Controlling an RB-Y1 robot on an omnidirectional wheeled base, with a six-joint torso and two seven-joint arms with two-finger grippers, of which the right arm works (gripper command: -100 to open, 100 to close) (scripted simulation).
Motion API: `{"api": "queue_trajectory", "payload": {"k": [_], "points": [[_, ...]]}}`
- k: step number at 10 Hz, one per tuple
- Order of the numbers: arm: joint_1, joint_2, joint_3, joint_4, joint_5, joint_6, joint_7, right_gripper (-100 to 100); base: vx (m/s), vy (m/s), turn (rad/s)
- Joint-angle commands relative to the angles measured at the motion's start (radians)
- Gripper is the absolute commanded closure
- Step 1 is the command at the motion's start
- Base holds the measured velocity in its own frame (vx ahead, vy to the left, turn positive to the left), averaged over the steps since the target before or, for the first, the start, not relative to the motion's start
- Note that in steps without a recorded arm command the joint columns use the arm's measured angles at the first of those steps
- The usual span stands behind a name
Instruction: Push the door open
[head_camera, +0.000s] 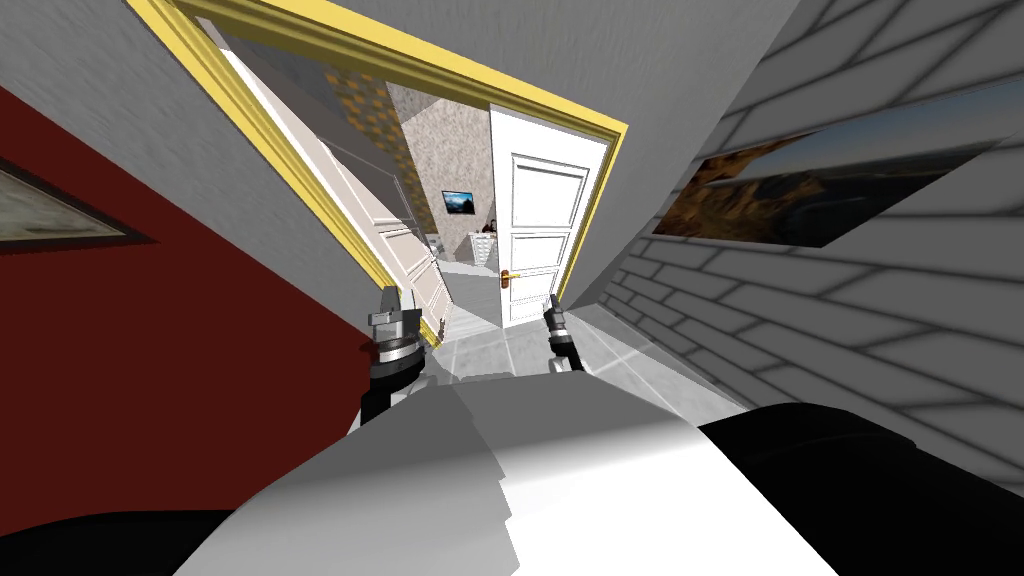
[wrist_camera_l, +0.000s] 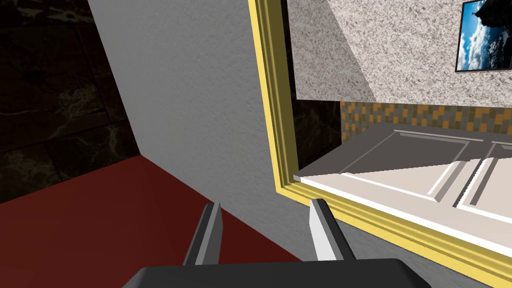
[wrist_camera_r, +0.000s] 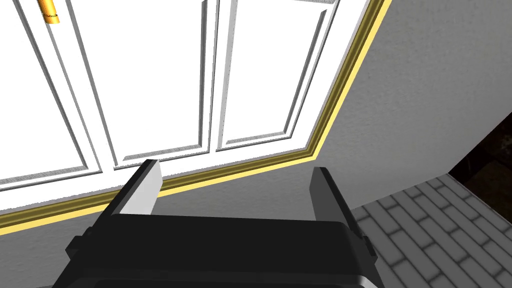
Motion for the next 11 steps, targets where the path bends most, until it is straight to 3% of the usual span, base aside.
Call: {"api": "queue_trajectory", "payload": {"k": [1,6,11], "points": [[-0.019,-0.003,0.011,0.038,0.001,0.027,0.001,-100,0.193,-0.004,0.014],[-0.059,0.000,0.033,0.123,0.005,0.066,0.006,-100,0.134,-0.011,0.008],[-0.116,0.012,0.065,0.242,0.010,0.122,0.012,-100,0.159,-0.014,0.011]]}}
